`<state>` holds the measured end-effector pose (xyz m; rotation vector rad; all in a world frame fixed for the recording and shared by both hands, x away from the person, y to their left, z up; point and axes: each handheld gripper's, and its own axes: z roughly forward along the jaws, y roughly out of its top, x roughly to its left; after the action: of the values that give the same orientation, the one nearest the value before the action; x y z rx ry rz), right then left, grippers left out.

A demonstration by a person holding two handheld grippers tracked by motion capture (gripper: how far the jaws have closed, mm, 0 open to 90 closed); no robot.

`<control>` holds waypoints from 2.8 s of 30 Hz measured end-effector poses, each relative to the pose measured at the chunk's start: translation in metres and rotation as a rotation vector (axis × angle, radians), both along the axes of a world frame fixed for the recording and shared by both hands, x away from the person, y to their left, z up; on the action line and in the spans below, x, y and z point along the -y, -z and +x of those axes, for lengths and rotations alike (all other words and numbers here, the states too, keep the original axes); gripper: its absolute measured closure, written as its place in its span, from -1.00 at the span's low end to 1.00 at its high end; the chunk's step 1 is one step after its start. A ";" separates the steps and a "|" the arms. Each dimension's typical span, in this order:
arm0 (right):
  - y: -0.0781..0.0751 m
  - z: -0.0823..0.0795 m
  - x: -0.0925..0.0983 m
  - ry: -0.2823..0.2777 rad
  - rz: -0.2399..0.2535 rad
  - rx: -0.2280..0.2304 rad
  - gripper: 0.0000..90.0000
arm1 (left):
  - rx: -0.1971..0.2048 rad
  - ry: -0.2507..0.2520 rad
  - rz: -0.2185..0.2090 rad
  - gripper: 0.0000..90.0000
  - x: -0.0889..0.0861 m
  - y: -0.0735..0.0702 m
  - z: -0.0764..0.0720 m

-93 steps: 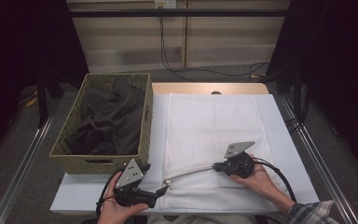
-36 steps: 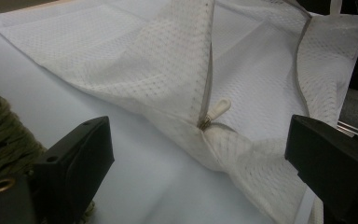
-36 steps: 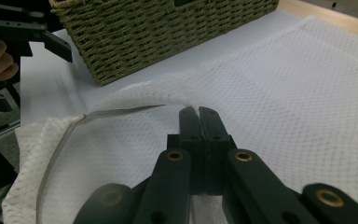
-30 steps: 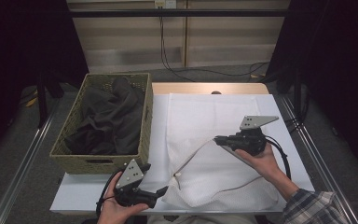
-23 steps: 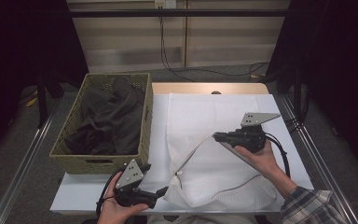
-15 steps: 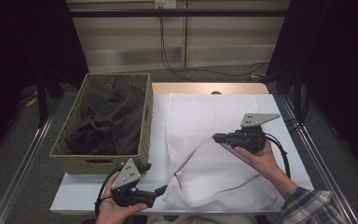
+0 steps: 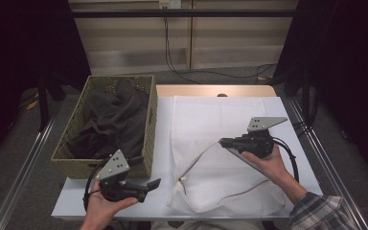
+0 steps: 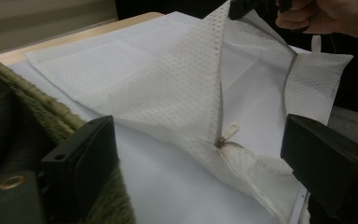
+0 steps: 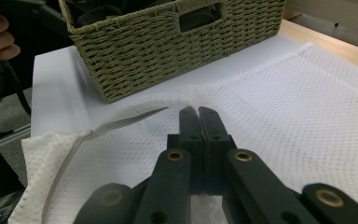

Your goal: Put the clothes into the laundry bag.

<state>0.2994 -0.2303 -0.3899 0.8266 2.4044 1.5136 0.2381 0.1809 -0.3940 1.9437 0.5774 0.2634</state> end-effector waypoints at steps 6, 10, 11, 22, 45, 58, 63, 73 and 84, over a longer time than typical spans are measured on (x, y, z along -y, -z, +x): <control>-0.001 0.000 0.001 0.000 -0.005 0.000 1.00 | 0.026 -0.060 -0.038 -0.82 -0.010 -0.009 0.015; 0.000 0.001 0.002 0.001 -0.009 -0.001 1.00 | 0.025 -0.118 -0.013 -0.82 -0.021 -0.015 0.032; 0.000 0.001 0.002 0.001 -0.009 -0.001 1.00 | 0.025 -0.118 -0.013 -0.82 -0.021 -0.015 0.032; 0.003 0.002 -0.001 -0.005 -0.020 -0.010 1.00 | -0.003 -0.204 0.126 -0.85 -0.048 -0.028 0.081; 0.008 0.003 -0.005 -0.020 -0.037 -0.019 1.00 | -0.221 -0.336 0.434 -0.96 -0.066 0.005 0.180; 0.011 0.003 -0.007 -0.023 -0.056 -0.024 1.00 | -0.266 -0.469 0.639 -1.00 -0.082 0.030 0.207; 0.013 0.003 -0.008 -0.028 -0.061 -0.029 1.00 | -0.374 -0.474 0.579 -0.99 -0.089 0.041 0.213; 0.013 0.003 -0.009 -0.027 -0.073 -0.026 1.00 | -0.500 -0.243 0.537 -1.00 -0.074 0.050 0.211; 0.013 0.004 -0.009 -0.026 -0.077 -0.026 1.00 | -0.502 -0.210 0.553 -1.00 -0.062 0.059 0.209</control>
<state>0.3030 -0.2216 -0.4034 0.8067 2.4839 1.4175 0.4471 0.2433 -0.4529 2.5065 1.1332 0.0605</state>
